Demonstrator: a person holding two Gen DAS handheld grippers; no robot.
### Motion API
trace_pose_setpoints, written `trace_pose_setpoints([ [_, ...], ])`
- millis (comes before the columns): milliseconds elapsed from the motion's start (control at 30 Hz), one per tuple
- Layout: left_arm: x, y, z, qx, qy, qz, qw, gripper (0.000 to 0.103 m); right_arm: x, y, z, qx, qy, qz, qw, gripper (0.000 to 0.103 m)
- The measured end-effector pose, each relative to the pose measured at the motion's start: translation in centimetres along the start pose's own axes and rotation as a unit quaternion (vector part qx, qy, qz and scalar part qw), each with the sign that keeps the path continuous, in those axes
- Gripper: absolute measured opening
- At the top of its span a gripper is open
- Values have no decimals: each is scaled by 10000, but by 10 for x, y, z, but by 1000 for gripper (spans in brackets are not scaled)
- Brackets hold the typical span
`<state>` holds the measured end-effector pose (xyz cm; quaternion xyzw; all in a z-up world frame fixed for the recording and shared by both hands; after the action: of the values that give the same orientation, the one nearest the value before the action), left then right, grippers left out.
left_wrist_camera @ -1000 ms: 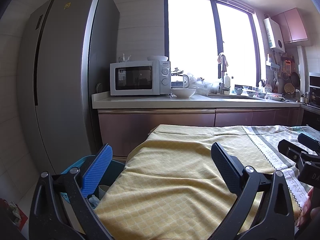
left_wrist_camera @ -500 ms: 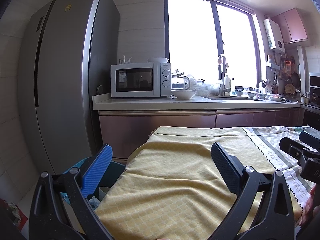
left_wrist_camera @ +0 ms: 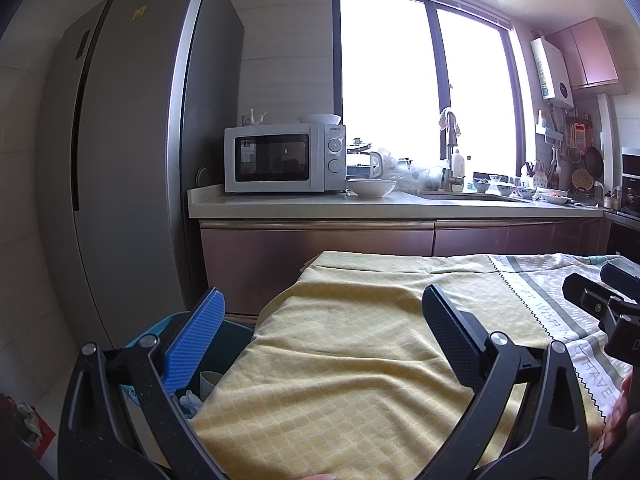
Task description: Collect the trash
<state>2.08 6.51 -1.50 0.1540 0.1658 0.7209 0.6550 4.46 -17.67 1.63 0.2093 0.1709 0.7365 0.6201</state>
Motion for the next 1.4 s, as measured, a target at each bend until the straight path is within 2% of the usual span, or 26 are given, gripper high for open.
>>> trace_pose_setpoints([
  [1400,2,-8,-2,101,-58,48,9999,97,-5,-1,-1,18,-49,-11,10000,96],
])
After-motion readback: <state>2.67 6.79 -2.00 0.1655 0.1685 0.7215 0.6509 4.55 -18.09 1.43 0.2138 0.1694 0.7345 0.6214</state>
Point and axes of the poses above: each gripper's, at about its wrist camera, not at the fingertips, and y roughly against the way its jaws point, x to its left, z to its top, the point moved 4 cm from there along -y, roughly the way its jaws point, and after that the axes turned 14 degrees about x, right-handed, at the moved point
